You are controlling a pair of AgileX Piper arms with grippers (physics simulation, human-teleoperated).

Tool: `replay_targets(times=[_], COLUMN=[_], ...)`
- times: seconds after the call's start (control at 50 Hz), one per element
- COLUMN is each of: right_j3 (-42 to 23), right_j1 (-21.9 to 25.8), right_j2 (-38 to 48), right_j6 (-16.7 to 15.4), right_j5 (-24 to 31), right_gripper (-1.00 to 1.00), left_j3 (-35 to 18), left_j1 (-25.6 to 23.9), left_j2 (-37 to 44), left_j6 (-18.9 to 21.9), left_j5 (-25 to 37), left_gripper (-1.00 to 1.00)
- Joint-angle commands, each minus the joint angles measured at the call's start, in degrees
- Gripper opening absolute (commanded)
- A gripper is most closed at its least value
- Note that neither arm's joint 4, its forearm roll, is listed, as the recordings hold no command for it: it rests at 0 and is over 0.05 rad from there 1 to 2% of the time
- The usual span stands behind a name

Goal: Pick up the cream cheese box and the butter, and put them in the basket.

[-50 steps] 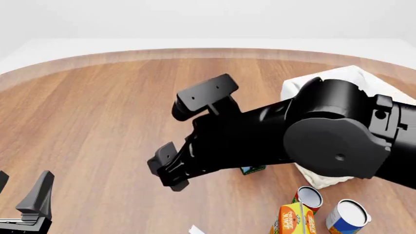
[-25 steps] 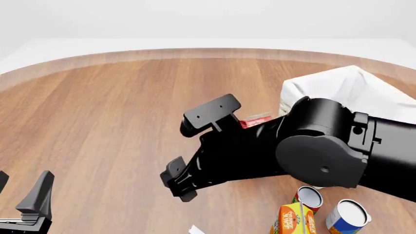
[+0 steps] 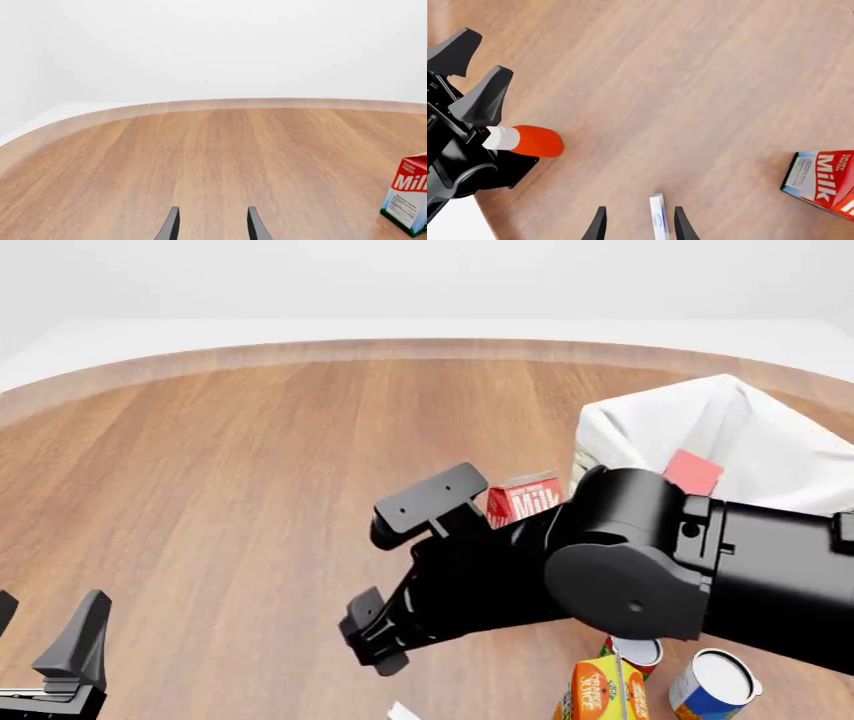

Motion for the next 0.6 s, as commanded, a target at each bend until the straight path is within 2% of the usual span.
replay_targets(times=[0.02,0.04,0.08,0.18,0.26,0.44,0.6], right_j3=[0.3,0.3,0.3,2.3,2.3,6.0,7.4], right_j1=[-0.8,-1.2,-1.2,-0.5,-0.8,1.0,1.2], right_j2=[0.4,0.6,0.6,0.8,0.7,1.1,1.2], right_j6=[-1.6,-2.6,-2.6,-1.1,-1.4,1.7,2.7], right_j5=[0.7,1.0,1.0,-1.1,-1.4,-5.6,-6.7], right_gripper=[1.0,1.0,1.0,1.0,1.0,1.0,1.0], left_j3=[0.0,0.0,0.0,0.0,0.0,0.0,0.0], left_j1=[0.0,0.0,0.0,0.0,0.0,0.0,0.0], left_j2=[0.0,0.0,0.0,0.0,0.0,0.0,0.0], left_j6=[0.0,0.0,0.0,0.0,0.0,0.0,0.0], left_j5=[0.0,0.0,0.0,0.0,0.0,0.0,0.0], left_gripper=[1.0,1.0,1.0,1.0,1.0,1.0,1.0])
